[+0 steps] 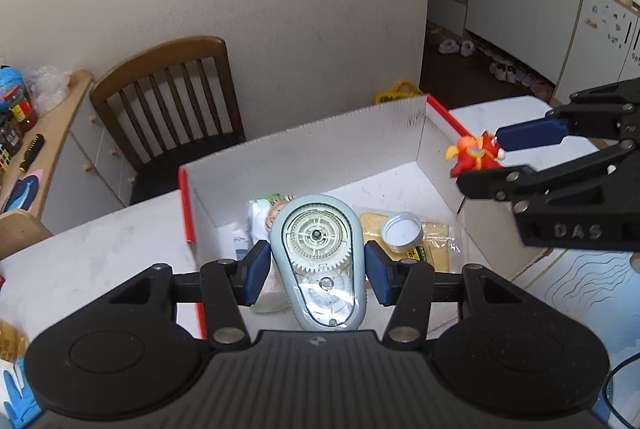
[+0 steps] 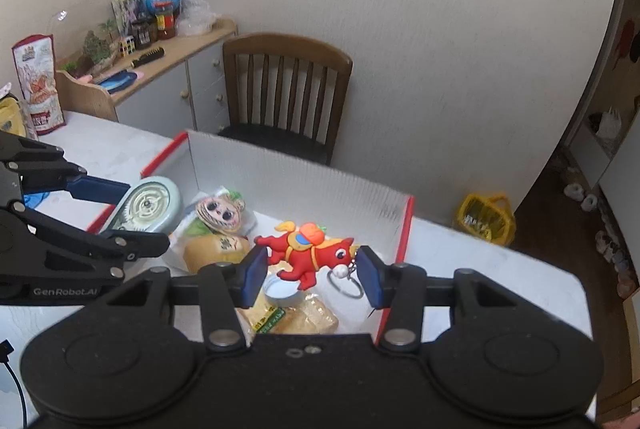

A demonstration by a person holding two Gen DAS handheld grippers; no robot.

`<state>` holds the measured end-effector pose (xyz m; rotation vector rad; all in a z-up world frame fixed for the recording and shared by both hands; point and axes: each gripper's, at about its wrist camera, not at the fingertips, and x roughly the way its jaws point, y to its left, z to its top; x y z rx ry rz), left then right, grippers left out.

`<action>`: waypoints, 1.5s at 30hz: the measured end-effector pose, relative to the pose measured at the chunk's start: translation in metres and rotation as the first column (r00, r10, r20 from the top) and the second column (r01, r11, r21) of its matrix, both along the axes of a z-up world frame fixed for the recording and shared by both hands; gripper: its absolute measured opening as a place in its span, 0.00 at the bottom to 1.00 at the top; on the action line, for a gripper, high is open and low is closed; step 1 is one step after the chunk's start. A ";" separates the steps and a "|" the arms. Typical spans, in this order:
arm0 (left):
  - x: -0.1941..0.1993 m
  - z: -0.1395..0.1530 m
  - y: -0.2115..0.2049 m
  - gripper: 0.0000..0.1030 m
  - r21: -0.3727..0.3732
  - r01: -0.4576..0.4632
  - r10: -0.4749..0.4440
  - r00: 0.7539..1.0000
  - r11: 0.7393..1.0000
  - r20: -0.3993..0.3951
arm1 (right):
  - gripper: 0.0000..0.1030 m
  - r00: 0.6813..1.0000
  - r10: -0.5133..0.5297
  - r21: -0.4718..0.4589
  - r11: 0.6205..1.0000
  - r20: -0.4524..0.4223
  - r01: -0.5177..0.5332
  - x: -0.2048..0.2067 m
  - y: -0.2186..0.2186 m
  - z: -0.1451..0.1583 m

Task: Organize objects
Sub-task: 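Carry the keychain and tape dispenser with both tools into the red box, then release the keychain and tape dispenser into the box by opening both tools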

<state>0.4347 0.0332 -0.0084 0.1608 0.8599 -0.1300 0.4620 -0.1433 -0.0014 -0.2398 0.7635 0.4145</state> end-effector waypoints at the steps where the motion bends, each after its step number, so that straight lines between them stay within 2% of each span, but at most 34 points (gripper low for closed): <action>1: 0.003 -0.004 -0.002 0.49 0.006 -0.001 0.001 1.000 1.000 -0.009 | 0.47 1.000 -0.003 -0.006 1.000 -0.015 0.003 0.004 0.001 -0.005; 12: 0.027 -0.040 -0.011 0.49 0.012 -0.007 0.008 0.995 1.000 -0.095 | 0.47 0.994 -0.035 -0.070 0.997 -0.108 0.027 0.021 0.010 -0.056; 21: 0.033 -0.062 -0.021 0.49 0.045 0.032 -0.025 0.989 0.998 -0.146 | 0.47 0.988 -0.025 -0.103 0.995 -0.151 0.010 0.022 0.013 -0.076; 27: 0.037 -0.074 -0.019 0.49 0.047 0.037 -0.028 0.983 0.998 -0.181 | 0.47 0.991 -0.006 -0.129 0.992 -0.133 -0.011 0.020 0.016 -0.078; 33: 0.040 -0.078 -0.013 0.49 0.014 0.018 -0.015 0.979 1.000 -0.203 | 0.47 0.993 0.014 -0.144 0.989 -0.118 -0.031 0.017 0.016 -0.081; 38: 0.037 -0.076 -0.005 0.66 0.012 -0.013 0.015 0.983 1.000 -0.185 | 0.48 0.992 0.013 -0.122 0.992 -0.122 -0.028 0.016 0.011 -0.078; 45: 0.027 -0.068 0.000 0.66 -0.002 -0.024 0.024 0.988 1.000 -0.154 | 0.49 0.994 0.008 -0.091 0.996 -0.109 -0.018 0.009 0.004 -0.067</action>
